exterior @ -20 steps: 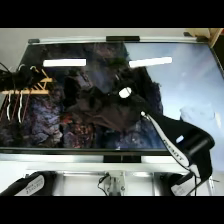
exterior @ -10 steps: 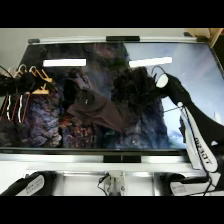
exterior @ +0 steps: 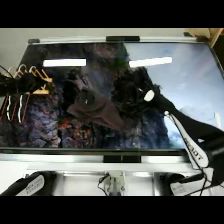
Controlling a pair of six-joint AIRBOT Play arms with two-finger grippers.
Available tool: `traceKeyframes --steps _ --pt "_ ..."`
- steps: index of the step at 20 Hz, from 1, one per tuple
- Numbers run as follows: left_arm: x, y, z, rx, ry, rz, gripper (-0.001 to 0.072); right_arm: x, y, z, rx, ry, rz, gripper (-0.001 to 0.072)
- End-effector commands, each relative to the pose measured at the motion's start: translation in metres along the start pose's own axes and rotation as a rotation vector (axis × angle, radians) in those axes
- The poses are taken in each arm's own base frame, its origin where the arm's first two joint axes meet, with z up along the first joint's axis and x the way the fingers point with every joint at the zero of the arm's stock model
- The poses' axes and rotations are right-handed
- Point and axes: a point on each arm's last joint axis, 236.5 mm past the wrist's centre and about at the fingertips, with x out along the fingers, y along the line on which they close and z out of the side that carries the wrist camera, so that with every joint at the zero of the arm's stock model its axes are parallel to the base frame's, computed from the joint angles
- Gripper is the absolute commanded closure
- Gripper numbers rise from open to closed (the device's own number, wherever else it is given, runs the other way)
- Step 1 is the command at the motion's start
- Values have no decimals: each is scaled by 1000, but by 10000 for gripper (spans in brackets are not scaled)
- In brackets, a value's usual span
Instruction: Fold the shirts.
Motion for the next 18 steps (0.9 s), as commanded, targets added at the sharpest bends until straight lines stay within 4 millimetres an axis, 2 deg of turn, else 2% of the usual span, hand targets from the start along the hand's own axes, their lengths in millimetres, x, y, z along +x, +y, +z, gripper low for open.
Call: traceKeyframes --steps 1,2,3,4,5,7,8,10,11,13,15,18 --pt "0 0 0 0 -1 1 671 4 36 8 20 -22 162 631" --pt "0 0 0 0 -1 1 671 -9 53 13 -45 -26 234 631" --pt "0 0 0 0 -1 1 671 -33 76 19 -132 -35 325 631" --pt "0 0 0 1 -1 1 671 -64 98 27 -204 -60 403 631" --pt "0 0 0 0 -1 1 671 -104 116 37 -252 -107 453 631" --pt "0 0 0 1 -1 1 671 -185 131 59 -296 -246 466 631" --pt "0 0 0 1 -1 1 671 -227 125 74 -311 -349 418 631" --pt "0 0 0 0 0 0 670 -303 94 99 -293 -542 295 630" --pt "0 0 -1 0 4 -1 670 -337 76 105 -254 -614 257 631" --pt "0 -1 -4 1 15 -4 671 -391 40 106 -182 -713 221 631" --pt "-1 -1 -4 1 17 -5 671 -428 0 100 -111 -774 180 631" --pt "0 -1 -4 1 17 -5 670 -460 -63 84 21 -808 85 631"
